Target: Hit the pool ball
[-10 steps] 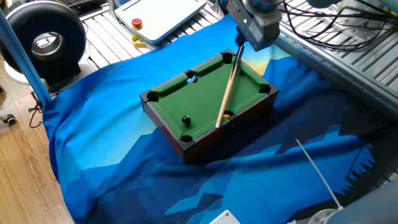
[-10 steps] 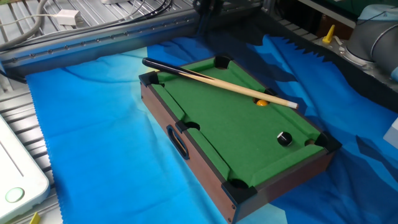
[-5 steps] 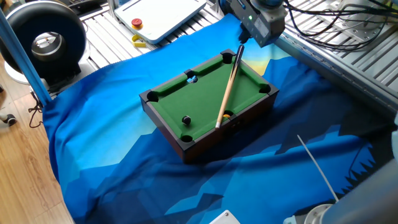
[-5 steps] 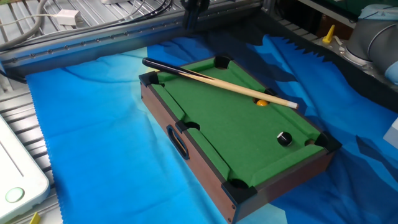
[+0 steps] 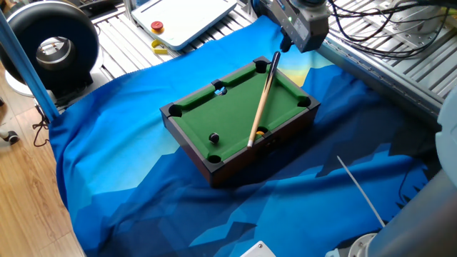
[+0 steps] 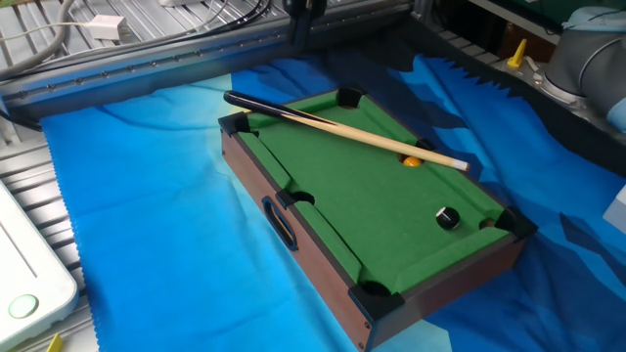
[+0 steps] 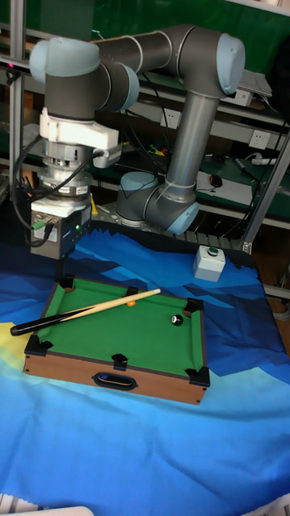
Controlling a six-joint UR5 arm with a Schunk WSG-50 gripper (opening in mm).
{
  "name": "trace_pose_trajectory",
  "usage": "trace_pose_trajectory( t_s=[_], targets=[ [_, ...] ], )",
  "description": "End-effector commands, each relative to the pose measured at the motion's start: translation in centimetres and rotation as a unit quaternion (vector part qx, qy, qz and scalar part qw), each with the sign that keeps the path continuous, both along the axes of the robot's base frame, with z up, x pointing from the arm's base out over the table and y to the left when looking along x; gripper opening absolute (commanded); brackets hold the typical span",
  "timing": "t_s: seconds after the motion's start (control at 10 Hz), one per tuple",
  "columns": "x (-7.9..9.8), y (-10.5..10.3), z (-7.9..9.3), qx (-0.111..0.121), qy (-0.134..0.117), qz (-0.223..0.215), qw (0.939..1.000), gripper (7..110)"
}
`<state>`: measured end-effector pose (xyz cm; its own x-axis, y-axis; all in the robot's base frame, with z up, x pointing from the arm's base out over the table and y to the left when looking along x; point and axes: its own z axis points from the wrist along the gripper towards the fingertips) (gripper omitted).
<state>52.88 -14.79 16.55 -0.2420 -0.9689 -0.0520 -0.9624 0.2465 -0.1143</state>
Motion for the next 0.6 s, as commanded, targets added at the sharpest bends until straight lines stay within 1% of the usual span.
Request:
trace_pose_trajectory(
  t_s=[0.0, 0.2, 0.4, 0.5],
  targets=[
    [-1.43, -0.61, 1.08, -0.012, 0.029, 0.007, 0.9995, 7],
    [-1.31, -0.67, 0.64, -0.014, 0.027, 0.011, 0.9995, 7],
    [-1.53, -0.78, 0.61, -0.016, 0.031, 0.020, 0.9992, 7],
    [-1.88, -0.32, 0.59, -0.007, 0.037, 0.024, 0.9990, 7]
  ],
)
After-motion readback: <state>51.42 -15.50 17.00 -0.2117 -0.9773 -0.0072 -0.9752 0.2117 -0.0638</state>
